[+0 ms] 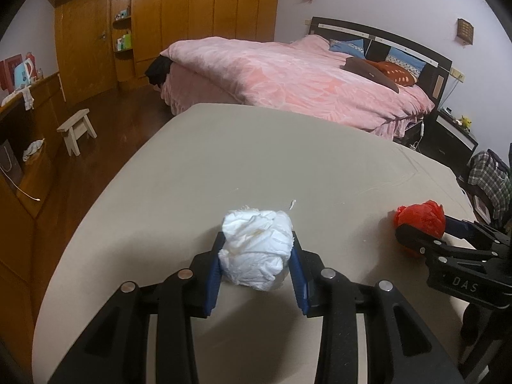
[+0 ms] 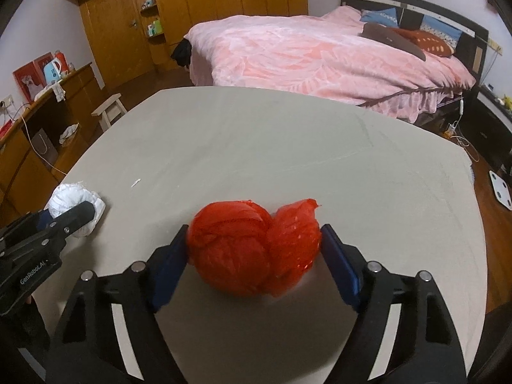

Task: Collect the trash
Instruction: 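Lift the white cloth and red bag and carry them over the bin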

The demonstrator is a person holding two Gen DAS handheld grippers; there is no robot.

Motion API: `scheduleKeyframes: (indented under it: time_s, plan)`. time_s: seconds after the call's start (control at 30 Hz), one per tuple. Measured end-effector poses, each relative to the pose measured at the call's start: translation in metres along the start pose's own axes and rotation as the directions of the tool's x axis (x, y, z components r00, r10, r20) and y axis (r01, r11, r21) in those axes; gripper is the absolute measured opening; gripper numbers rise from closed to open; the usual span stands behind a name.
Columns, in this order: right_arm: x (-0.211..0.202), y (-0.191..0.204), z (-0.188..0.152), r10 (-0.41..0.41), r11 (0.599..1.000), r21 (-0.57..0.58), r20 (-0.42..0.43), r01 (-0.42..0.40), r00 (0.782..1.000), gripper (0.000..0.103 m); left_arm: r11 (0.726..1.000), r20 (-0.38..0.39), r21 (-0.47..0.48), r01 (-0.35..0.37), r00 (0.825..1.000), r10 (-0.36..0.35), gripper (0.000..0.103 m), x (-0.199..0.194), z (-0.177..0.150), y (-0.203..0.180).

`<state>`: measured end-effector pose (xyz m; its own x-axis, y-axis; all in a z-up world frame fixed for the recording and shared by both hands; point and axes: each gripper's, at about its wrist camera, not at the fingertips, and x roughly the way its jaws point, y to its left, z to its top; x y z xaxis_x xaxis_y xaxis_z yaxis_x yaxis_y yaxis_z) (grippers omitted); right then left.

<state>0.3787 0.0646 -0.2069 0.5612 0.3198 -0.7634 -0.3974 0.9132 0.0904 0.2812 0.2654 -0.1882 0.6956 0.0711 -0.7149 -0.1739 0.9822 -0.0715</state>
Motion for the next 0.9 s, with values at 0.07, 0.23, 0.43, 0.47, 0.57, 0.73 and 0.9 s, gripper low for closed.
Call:
scheduleKeyframes:
  time_s: [0.07,0.23,0.43,0.47,0.57,0.73,0.9]
  plan:
    - [0.000,0.000,0.000,0.009,1.000,-0.003,-0.002,-0.009,1.000,0.069,1.000,-0.001,0.000,0.000,1.000,0.000,0.038,0.000,0.000,0.000]
    - [-0.002,0.001,0.000,0.030,1.000,-0.007,0.005,-0.030,1.000,0.058,1.000,0.001,-0.001,0.001,1.000,-0.001,0.038,0.000,0.000,0.000]
    - [-0.014,-0.001,0.000,0.030,1.000,0.001,0.036,-0.030,0.999,0.058,1.000,0.014,0.001,0.001,1.000,-0.001,0.038,-0.007,0.001,-0.003]
    - [-0.016,-0.002,0.000,0.029,1.000,0.002,0.040,-0.029,0.999,0.058,1.000,0.017,0.002,0.002,1.000,-0.002,0.038,-0.008,0.001,-0.004]
    - [-0.025,-0.005,0.001,0.029,1.000,0.010,0.055,-0.029,0.998,0.058,1.000,0.035,0.007,0.000,0.999,-0.001,0.038,-0.016,0.004,-0.010]
    - [-0.044,-0.010,0.003,0.027,1.000,0.013,0.084,-0.028,0.996,0.058,1.000,0.057,0.025,0.015,0.998,-0.016,0.038,-0.029,0.009,-0.024]
    - [-0.067,-0.017,0.002,0.025,0.999,0.019,0.115,-0.027,0.993,0.058,0.999,0.074,0.039,0.035,0.997,-0.038,0.038,-0.043,0.009,-0.038]
